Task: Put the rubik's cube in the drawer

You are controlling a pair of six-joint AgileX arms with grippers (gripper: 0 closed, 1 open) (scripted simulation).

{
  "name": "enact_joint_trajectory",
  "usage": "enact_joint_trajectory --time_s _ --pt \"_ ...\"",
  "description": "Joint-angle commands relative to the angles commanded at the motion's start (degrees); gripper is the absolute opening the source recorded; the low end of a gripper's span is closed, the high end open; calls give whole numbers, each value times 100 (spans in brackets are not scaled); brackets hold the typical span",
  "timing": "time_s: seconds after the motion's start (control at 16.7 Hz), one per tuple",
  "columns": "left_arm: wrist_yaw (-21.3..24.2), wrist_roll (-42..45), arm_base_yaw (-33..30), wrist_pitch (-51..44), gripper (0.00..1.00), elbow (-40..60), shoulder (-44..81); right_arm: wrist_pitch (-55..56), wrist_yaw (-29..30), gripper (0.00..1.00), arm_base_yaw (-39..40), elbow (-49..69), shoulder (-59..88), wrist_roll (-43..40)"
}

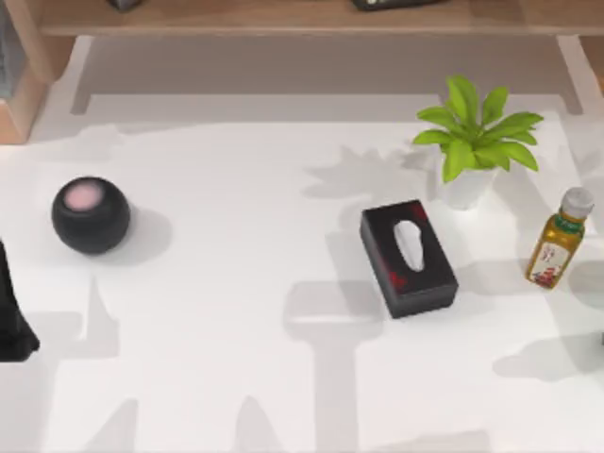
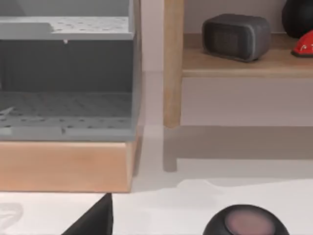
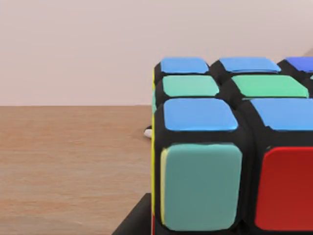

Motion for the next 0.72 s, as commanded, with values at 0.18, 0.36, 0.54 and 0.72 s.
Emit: enact_joint_trajectory --time_s 0.18,0.36,0.54,0.72 --pt "0 0 0 0 100 0 0 -487 11 0 -210 406 -137 60" --pt "0 0 0 0 100 0 0 -1417 35 0 -685 1134 -281 117" --pt "0 0 0 0 100 0 0 -2720 49 0 -1393 2033 -261 91" --pt "0 0 0 0 100 0 0 -4240 7 0 -2217 2981 13 -59"
